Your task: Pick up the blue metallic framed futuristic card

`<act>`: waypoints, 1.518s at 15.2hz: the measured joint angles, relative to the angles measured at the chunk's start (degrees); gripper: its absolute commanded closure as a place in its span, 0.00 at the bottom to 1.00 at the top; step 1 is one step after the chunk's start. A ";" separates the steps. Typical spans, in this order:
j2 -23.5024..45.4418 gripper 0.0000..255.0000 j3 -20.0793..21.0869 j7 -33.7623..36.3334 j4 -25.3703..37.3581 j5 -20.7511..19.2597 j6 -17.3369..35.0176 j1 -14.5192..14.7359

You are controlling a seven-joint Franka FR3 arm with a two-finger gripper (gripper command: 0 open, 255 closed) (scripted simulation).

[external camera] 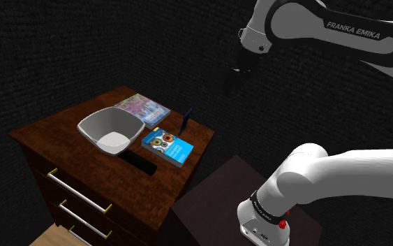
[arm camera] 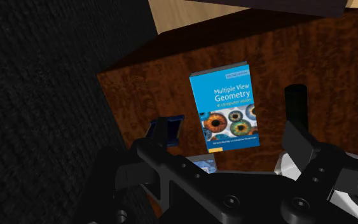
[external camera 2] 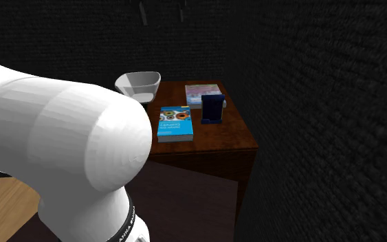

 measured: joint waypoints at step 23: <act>37.06 0.00 -1.43 32.99 -1.26 17.46 43.97 -9.15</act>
